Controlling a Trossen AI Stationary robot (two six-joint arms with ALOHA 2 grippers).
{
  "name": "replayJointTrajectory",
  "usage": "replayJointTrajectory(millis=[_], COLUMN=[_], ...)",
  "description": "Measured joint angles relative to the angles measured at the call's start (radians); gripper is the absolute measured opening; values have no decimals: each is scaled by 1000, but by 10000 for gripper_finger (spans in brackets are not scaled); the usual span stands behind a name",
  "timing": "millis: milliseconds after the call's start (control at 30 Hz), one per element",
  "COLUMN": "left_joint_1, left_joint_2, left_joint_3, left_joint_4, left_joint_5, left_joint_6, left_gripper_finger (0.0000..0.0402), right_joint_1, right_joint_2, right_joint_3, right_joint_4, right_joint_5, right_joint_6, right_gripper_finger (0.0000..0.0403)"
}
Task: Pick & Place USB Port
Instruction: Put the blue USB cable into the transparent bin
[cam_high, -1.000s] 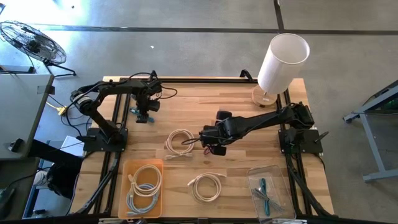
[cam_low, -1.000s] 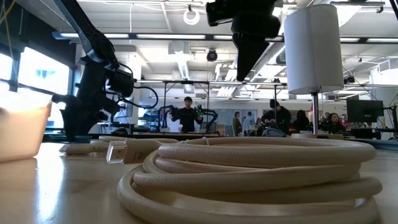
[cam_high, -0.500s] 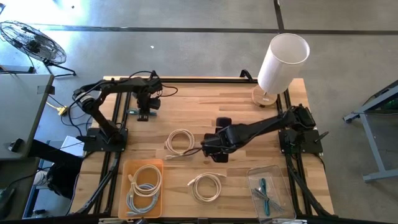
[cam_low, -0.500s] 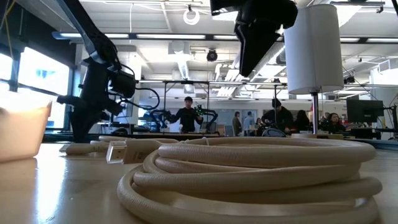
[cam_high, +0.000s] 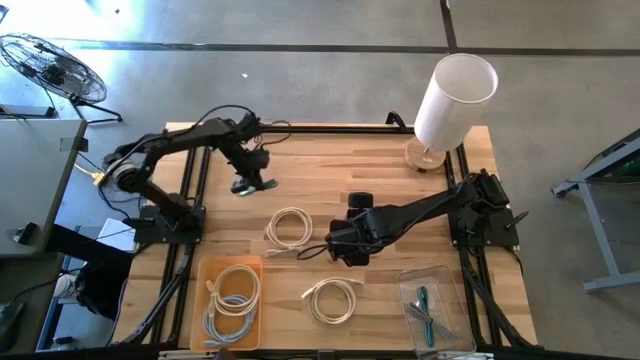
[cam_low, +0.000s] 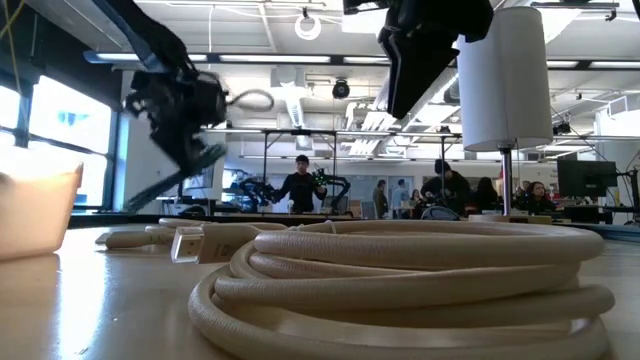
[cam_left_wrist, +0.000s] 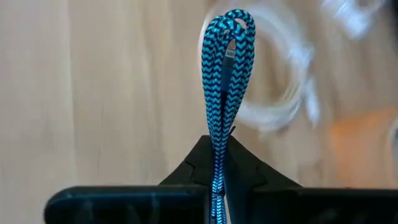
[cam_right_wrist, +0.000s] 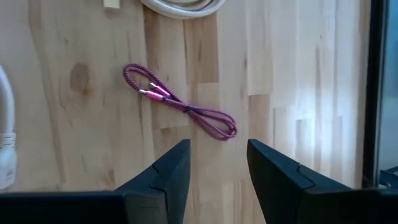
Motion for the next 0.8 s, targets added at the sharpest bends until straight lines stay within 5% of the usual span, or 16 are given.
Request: replayJointTrajectory(millis=[167, 367, 600, 800], left_joint_1=[-11, -95, -229, -330], left_joint_2=[-113, -195, -185, -180], left_joint_3=[0, 1, 2, 2], left_joint_4=[134, 363, 609, 625], left_joint_5=[261, 400, 399, 316], left_joint_6=[-13, -53, -77, -33], left_gripper_finger=[19, 15, 14, 14], right_joint_1=[-2, -9, -30, -30], right_joint_2=[0, 0, 0, 0], right_joint_3=[0, 0, 0, 0], right_joint_4=[0, 18, 161, 299], right_joint_5=[22, 103, 162, 131], right_joint_6=[-2, -6, -85, -197], right_gripper_finger=[149, 149, 139, 99])
